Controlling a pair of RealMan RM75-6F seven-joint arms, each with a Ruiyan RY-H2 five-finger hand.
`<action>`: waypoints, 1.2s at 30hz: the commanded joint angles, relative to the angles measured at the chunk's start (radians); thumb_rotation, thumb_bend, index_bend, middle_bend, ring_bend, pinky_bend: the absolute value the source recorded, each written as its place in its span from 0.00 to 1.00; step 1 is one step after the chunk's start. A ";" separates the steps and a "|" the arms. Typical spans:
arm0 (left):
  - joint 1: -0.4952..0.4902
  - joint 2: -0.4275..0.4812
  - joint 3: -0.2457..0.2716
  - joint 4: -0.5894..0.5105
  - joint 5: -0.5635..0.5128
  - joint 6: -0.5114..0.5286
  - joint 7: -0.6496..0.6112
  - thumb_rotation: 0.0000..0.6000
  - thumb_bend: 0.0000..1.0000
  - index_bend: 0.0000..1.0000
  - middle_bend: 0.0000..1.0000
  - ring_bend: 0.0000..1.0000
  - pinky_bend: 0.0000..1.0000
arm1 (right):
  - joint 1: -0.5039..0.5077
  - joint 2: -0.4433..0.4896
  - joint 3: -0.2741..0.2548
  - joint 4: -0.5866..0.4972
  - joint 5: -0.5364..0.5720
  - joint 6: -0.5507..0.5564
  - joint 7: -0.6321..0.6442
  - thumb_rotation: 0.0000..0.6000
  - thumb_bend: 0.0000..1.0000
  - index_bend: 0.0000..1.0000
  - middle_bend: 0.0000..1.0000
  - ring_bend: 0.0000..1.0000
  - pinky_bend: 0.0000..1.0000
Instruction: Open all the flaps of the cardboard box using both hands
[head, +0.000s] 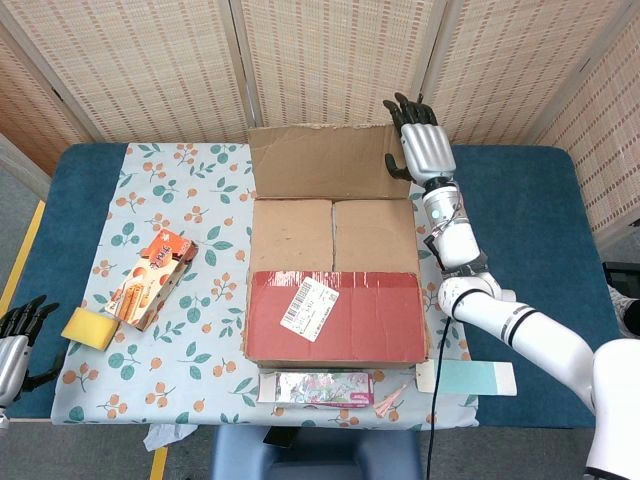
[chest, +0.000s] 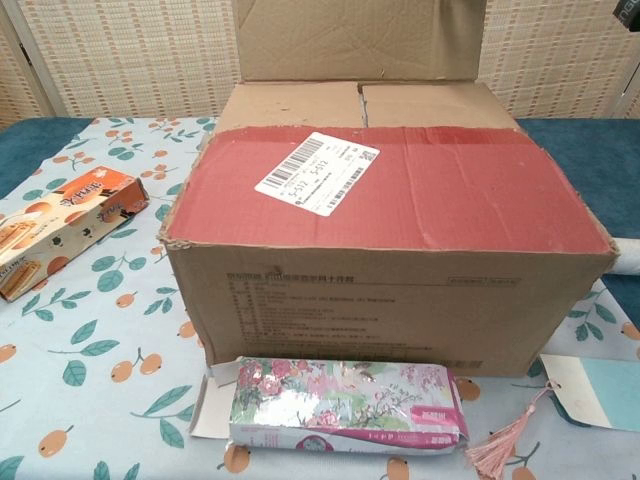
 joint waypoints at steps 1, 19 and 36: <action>-0.001 -0.003 -0.005 0.002 -0.012 -0.005 0.007 1.00 0.49 0.15 0.08 0.00 0.00 | -0.018 0.022 -0.012 -0.012 -0.054 0.014 0.058 1.00 0.51 0.00 0.00 0.00 0.00; -0.012 -0.022 -0.012 -0.005 -0.040 -0.022 0.090 1.00 0.49 0.15 0.08 0.00 0.00 | -0.361 0.430 -0.126 -0.644 -0.269 0.078 0.376 1.00 0.51 0.00 0.00 0.00 0.00; -0.027 -0.050 -0.031 0.014 -0.102 -0.053 0.149 1.00 0.49 0.14 0.09 0.00 0.00 | -0.398 0.606 -0.157 -0.701 -0.666 -0.232 1.273 1.00 0.51 0.04 0.00 0.04 0.00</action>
